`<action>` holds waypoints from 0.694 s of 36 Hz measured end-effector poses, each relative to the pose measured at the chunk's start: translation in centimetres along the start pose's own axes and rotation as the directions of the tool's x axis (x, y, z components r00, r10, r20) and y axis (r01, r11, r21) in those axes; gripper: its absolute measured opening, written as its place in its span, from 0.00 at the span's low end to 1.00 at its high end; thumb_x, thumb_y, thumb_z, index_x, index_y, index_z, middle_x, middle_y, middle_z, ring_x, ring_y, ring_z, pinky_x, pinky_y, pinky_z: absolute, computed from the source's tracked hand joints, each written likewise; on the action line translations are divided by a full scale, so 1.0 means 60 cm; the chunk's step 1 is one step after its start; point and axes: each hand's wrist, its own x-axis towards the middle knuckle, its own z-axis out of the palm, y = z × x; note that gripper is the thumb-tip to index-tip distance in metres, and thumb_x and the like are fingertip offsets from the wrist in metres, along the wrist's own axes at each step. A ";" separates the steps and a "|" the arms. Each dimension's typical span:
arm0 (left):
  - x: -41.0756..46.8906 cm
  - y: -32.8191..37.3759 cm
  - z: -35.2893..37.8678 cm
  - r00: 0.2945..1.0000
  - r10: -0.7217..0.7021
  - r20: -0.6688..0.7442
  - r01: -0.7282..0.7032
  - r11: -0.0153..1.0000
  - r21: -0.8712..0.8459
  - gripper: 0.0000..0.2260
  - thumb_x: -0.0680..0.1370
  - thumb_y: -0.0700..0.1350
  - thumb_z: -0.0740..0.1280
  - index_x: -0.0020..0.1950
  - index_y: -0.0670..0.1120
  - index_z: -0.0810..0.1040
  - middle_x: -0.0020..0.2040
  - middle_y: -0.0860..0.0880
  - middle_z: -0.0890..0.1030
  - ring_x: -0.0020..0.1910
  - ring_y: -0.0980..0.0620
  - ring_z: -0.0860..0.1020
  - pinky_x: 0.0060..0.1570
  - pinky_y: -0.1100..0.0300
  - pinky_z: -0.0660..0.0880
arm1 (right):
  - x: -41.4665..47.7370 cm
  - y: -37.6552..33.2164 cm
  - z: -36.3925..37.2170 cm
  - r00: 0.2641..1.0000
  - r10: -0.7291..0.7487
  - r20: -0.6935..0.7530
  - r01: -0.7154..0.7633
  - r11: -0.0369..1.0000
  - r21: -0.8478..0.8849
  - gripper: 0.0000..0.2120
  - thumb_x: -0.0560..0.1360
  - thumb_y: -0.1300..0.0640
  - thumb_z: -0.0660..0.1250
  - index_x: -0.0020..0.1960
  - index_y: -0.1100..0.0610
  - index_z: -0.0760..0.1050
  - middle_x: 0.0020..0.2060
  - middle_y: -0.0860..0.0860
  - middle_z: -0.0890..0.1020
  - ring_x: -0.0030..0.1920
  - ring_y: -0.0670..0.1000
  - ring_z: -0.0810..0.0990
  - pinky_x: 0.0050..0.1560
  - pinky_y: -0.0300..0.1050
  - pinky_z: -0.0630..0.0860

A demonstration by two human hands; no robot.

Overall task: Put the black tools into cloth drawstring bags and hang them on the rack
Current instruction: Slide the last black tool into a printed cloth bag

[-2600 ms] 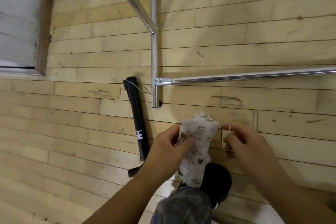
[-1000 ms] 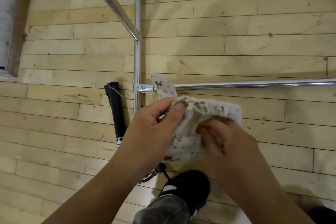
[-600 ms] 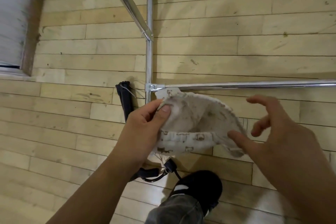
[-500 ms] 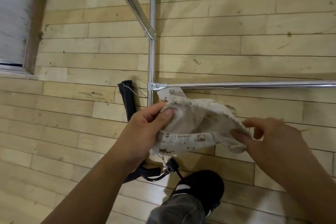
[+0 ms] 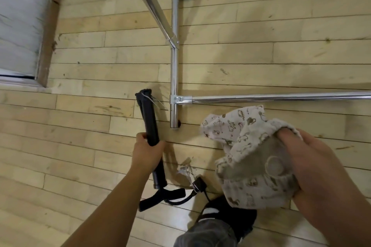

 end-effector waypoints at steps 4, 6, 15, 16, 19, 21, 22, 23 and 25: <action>-0.045 0.035 -0.031 0.998 0.057 -0.029 -0.063 0.961 -0.268 0.14 0.79 0.44 0.72 0.61 0.51 0.72 0.50 0.44 0.81 0.45 0.44 0.85 0.48 0.45 0.85 | -0.009 -0.013 -0.005 1.000 -0.011 -0.001 0.011 0.998 0.056 0.15 0.80 0.43 0.65 0.40 0.45 0.85 0.38 0.52 0.88 0.41 0.59 0.88 0.46 0.68 0.84; -0.069 0.056 -0.051 0.990 0.133 -0.051 -0.142 0.903 -0.406 0.13 0.79 0.40 0.72 0.56 0.54 0.73 0.49 0.46 0.83 0.47 0.45 0.86 0.51 0.46 0.84 | -0.008 -0.014 -0.005 1.000 0.023 -0.015 -0.021 0.997 0.074 0.16 0.80 0.40 0.65 0.41 0.47 0.84 0.39 0.54 0.89 0.42 0.61 0.88 0.45 0.70 0.83; -0.139 0.147 -0.122 0.974 0.218 -0.053 -0.159 0.505 -0.849 0.08 0.80 0.45 0.72 0.54 0.49 0.74 0.42 0.52 0.80 0.43 0.55 0.82 0.54 0.53 0.83 | 0.009 0.008 -0.036 0.987 -0.082 -0.141 0.036 0.952 -0.303 0.21 0.78 0.38 0.63 0.44 0.55 0.80 0.43 0.60 0.84 0.46 0.64 0.84 0.48 0.69 0.83; -0.140 0.149 -0.128 0.977 0.215 -0.010 -0.108 0.450 -0.886 0.12 0.78 0.49 0.74 0.55 0.49 0.73 0.43 0.53 0.80 0.44 0.55 0.81 0.54 0.53 0.82 | 0.012 0.009 -0.042 0.987 -0.077 -0.140 0.031 0.951 -0.308 0.21 0.79 0.39 0.62 0.45 0.55 0.80 0.44 0.60 0.84 0.46 0.64 0.84 0.49 0.68 0.83; -0.142 0.148 -0.139 0.958 0.272 0.087 -0.024 0.383 -0.923 0.12 0.76 0.54 0.74 0.50 0.51 0.73 0.40 0.56 0.76 0.41 0.58 0.79 0.54 0.53 0.81 | 0.027 0.021 -0.059 0.990 0.011 -0.137 -0.042 0.973 -0.226 0.21 0.81 0.39 0.60 0.48 0.54 0.81 0.44 0.59 0.85 0.45 0.63 0.85 0.47 0.63 0.85; -0.149 0.146 -0.137 0.942 0.310 0.128 -0.004 0.393 -0.920 0.12 0.73 0.57 0.74 0.44 0.53 0.73 0.38 0.57 0.75 0.38 0.60 0.79 0.56 0.51 0.78 | 0.038 0.029 -0.066 0.981 0.124 -0.149 -0.144 0.980 -0.136 0.24 0.80 0.34 0.58 0.51 0.53 0.80 0.45 0.58 0.85 0.46 0.62 0.85 0.48 0.61 0.85; -0.155 0.145 -0.134 0.942 0.307 0.134 0.001 0.397 -0.918 0.12 0.73 0.58 0.73 0.42 0.53 0.73 0.38 0.58 0.75 0.38 0.60 0.78 0.57 0.50 0.77 | 0.041 0.032 -0.067 0.972 0.192 -0.137 -0.202 0.977 -0.065 0.26 0.79 0.31 0.58 0.53 0.53 0.81 0.46 0.58 0.86 0.46 0.63 0.86 0.48 0.63 0.85; -0.160 0.142 -0.131 0.944 0.296 0.142 0.015 0.393 -0.920 0.12 0.73 0.59 0.72 0.41 0.53 0.73 0.37 0.58 0.74 0.38 0.60 0.77 0.58 0.50 0.77 | 0.049 0.037 -0.067 0.961 0.249 -0.122 -0.249 0.968 0.020 0.29 0.77 0.29 0.58 0.55 0.53 0.81 0.46 0.59 0.87 0.46 0.63 0.87 0.47 0.64 0.85; -0.170 0.138 -0.120 0.951 0.259 0.170 0.059 0.386 -0.920 0.13 0.77 0.59 0.70 0.40 0.53 0.73 0.36 0.58 0.74 0.36 0.60 0.77 0.58 0.52 0.78 | 0.062 0.045 -0.066 0.945 0.320 -0.063 -0.304 0.935 0.181 0.32 0.75 0.27 0.61 0.56 0.54 0.83 0.45 0.59 0.89 0.46 0.63 0.88 0.48 0.69 0.84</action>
